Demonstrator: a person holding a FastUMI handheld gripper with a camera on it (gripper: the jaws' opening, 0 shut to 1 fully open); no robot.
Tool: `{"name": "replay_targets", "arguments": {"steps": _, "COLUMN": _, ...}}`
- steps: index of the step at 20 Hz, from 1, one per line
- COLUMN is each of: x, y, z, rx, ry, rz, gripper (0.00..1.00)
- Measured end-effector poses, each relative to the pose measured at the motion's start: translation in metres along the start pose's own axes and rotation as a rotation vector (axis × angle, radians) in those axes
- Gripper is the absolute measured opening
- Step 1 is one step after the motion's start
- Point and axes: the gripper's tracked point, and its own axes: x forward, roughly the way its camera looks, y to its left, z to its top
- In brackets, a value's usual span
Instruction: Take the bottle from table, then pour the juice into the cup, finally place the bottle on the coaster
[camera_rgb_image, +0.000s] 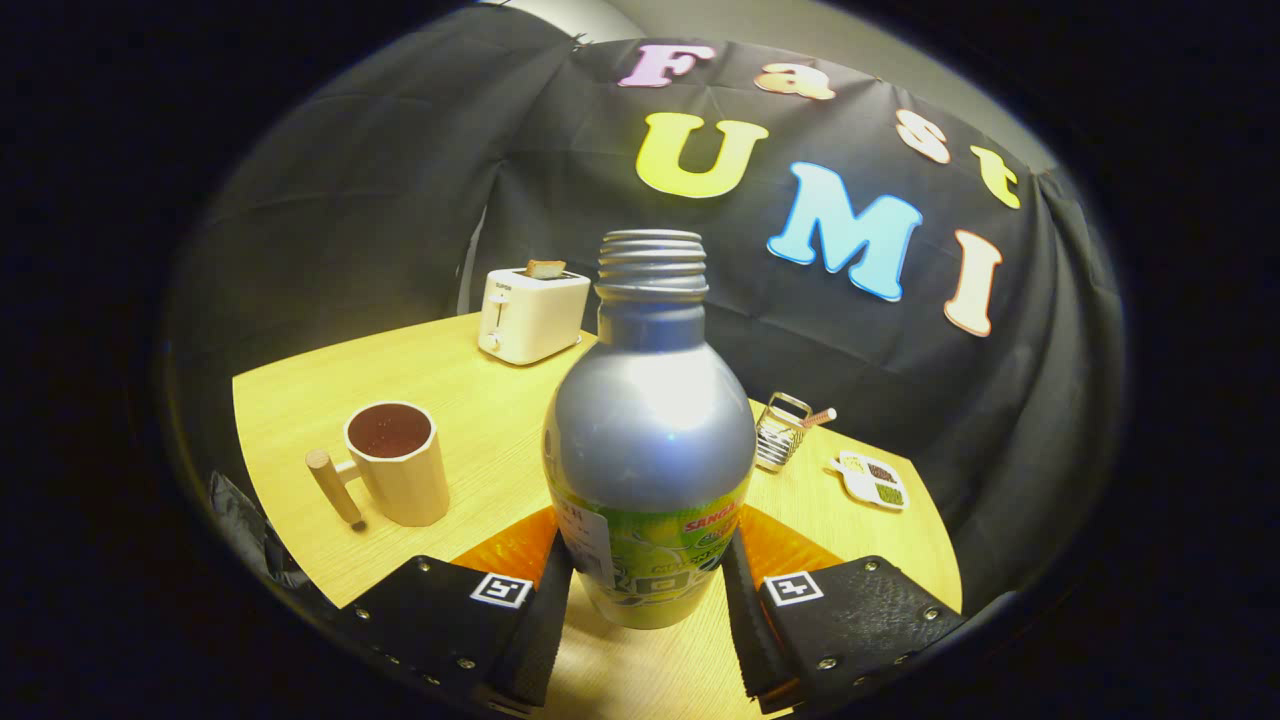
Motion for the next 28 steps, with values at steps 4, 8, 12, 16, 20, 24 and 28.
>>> {"name": "replay_targets", "arguments": {"steps": 4, "x": 0.002, "y": 0.011, "z": 0.005, "rx": -0.079, "ry": 0.026, "rz": 0.013, "gripper": 0.70}}
{"name": "replay_targets", "arguments": {"steps": 8, "x": 0.005, "y": 0.017, "z": 0.005, "rx": -0.171, "ry": 0.063, "rz": 0.021, "gripper": 0.70}}
{"name": "replay_targets", "arguments": {"steps": 12, "x": 0.007, "y": 0.025, "z": 0.000, "rx": -0.265, "ry": 0.110, "rz": 0.047, "gripper": 0.70}}
{"name": "replay_targets", "arguments": {"steps": 16, "x": 0.009, "y": 0.033, "z": -0.003, "rx": -0.363, "ry": 0.154, "rz": 0.062, "gripper": 0.70}}
{"name": "replay_targets", "arguments": {"steps": 20, "x": 0.011, "y": 0.043, "z": -0.005, "rx": -0.457, "ry": 0.199, "rz": 0.080, "gripper": 0.70}}
{"name": "replay_targets", "arguments": {"steps": 24, "x": 0.011, "y": 0.052, "z": -0.008, "rx": -0.537, "ry": 0.246, "rz": 0.097, "gripper": 0.70}}
{"name": "replay_targets", "arguments": {"steps": 28, "x": 0.015, "y": 0.059, "z": -0.012, "rx": -0.589, "ry": 0.295, "rz": 0.107, "gripper": 0.70}}
